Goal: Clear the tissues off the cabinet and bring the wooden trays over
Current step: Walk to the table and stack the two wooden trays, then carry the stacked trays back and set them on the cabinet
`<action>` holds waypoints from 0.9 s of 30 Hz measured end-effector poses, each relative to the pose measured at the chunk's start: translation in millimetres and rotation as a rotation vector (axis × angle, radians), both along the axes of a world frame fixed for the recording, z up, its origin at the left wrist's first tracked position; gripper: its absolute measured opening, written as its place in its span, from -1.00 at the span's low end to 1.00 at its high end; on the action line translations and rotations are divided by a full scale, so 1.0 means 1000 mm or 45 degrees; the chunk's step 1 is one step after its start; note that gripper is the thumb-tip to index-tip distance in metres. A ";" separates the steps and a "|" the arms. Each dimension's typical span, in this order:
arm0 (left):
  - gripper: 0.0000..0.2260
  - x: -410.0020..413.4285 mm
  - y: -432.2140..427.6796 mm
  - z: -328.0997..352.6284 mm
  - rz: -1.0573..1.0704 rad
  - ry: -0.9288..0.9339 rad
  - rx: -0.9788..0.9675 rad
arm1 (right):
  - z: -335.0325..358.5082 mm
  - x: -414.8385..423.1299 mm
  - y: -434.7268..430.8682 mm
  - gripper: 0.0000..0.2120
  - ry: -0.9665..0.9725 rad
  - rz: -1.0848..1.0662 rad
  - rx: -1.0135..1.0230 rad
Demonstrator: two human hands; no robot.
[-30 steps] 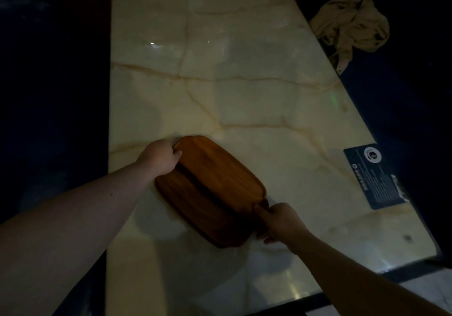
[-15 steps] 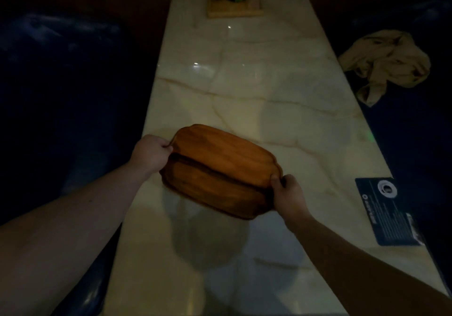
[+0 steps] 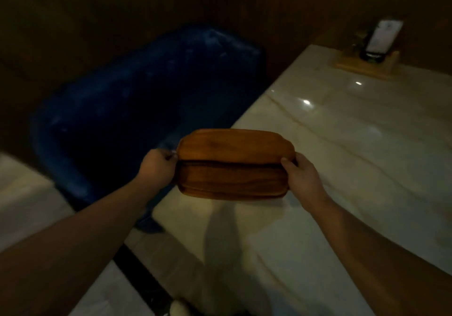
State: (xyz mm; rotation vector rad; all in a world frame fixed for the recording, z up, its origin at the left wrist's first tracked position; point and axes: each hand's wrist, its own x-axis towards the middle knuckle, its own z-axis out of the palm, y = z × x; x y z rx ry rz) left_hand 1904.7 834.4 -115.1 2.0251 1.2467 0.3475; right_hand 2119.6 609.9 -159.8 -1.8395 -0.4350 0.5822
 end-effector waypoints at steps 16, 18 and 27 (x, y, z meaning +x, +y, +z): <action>-0.83 -0.488 -0.049 0.075 1.068 -0.366 0.010 | 0.093 -0.372 0.190 -0.81 -0.122 1.195 0.059; -0.82 -0.546 -0.070 0.081 1.135 -0.377 0.022 | 0.098 -0.431 0.200 -0.83 -0.102 1.288 0.082; -0.82 -0.759 -0.197 0.099 1.655 -0.358 0.183 | 0.125 -0.694 0.215 -0.79 -0.084 1.740 0.158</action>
